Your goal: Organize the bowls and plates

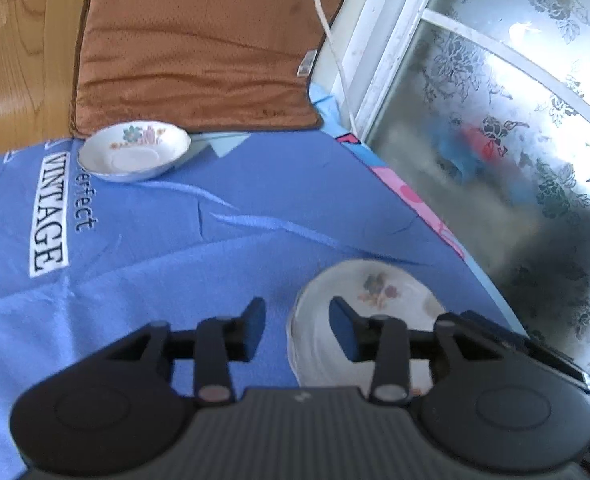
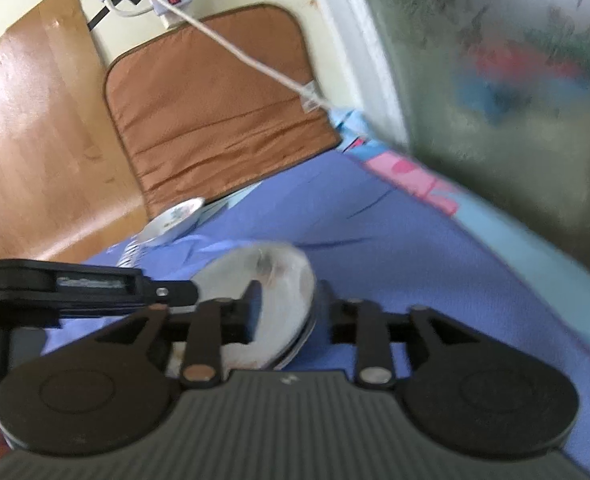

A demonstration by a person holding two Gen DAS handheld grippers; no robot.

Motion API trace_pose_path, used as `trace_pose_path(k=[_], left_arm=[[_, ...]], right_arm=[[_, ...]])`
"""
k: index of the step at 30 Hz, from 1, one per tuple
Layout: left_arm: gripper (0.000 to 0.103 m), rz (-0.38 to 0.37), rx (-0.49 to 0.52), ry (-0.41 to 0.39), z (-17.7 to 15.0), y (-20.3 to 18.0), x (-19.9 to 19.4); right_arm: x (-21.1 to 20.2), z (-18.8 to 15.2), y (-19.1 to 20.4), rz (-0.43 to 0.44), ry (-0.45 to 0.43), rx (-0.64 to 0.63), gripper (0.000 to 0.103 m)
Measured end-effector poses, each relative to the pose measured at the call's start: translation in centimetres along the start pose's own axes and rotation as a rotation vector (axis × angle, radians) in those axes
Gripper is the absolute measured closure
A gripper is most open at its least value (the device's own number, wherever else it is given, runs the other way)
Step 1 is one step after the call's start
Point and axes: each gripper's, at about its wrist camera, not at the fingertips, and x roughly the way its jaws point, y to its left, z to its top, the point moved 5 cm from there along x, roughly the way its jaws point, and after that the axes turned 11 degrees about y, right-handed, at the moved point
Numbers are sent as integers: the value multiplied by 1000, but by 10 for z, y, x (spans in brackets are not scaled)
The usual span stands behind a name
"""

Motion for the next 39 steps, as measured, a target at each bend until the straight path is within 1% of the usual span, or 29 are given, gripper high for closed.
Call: trace_pose_path(k=[5,7,9,12,16,18,20,22,23,25,27,29,30,31,33,34,36,37,39], left_arm=[[66,-4,-25,-37,-3,17,-21],[66,14,-37,-62,-6,31,-32],[66,44,-54,-91,-11,53,-46],[66,112,-94,-137,-21,91,-66],[67,232,-136,-193,-42,148,-89],[67,292,-163,-230,-53,176,-98],[67,321,-210,-257,-61,201,-105],[67,310,-271,-269,-67,222,-109],[67,293,-304,-277,-70,231,-110],[66,260,-344,-286,-75,242,-108],[66,223,-368,-293,-76,248,-108],[66,204,-374,-317,-75,249,-111],[66,198,-378,-320,-75,250,-111],[66,197,-379,-322,-74,250,-111],[66,195,-371,-326,-75,249,-110],[66,193,-367,-327,-76,249,-110],[66,182,-366,-332,-78,250,-109],[66,172,-371,-335,-79,251,-110],[66,145,-390,-340,-80,254,-111]], right_arm=[[-9,9,4,-20,-55,-17,65],[-12,14,12,-4,-70,-37,65],[-12,16,25,25,-66,-66,65],[-2,20,52,122,-5,-102,65],[27,37,91,275,136,-87,66],[45,55,106,304,183,-72,66],[67,81,119,291,209,-51,65],[95,108,126,217,213,-18,65],[112,117,129,178,227,4,65],[149,131,130,114,283,51,65],[183,135,123,62,352,125,65],[210,132,113,14,393,200,65],[218,130,111,11,406,215,65],[226,128,111,6,414,218,68],[234,124,114,5,423,201,92],[236,123,118,16,434,195,93],[232,124,117,42,433,224,94],[227,123,116,70,442,250,93],[212,116,117,164,476,293,93]])
